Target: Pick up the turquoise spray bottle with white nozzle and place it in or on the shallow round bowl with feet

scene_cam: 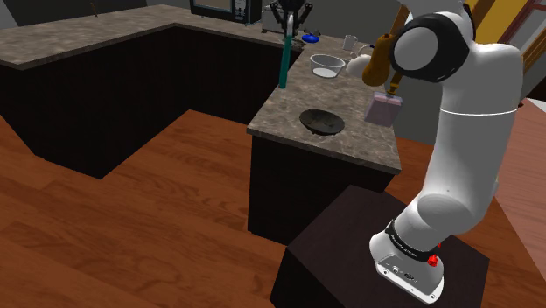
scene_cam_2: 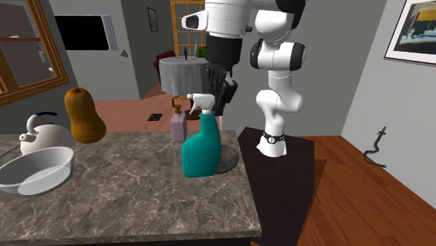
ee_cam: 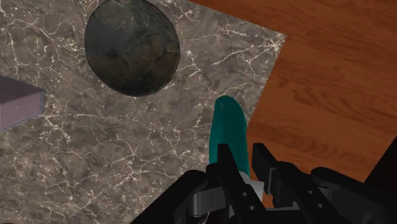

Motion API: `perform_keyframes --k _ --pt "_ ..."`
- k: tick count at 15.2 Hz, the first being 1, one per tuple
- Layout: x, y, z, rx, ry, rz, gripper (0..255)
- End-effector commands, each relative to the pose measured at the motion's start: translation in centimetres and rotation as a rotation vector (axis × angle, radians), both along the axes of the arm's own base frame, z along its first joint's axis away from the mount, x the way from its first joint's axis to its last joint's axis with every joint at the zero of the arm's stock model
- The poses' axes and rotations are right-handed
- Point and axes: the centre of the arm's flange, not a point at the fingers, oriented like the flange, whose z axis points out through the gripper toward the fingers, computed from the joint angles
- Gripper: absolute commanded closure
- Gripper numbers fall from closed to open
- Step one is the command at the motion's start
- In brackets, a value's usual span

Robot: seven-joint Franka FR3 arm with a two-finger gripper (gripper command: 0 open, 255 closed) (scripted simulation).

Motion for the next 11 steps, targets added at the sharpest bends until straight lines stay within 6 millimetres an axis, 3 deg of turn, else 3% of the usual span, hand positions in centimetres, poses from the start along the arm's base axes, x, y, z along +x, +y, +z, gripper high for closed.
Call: perform_keyframes --k 1,11 --pt "-2.5 -0.8 0.9 0.000 0.000 0.000 255" --pt "-14.0 -5.0 5.9 0.000 0.000 0.000 255"
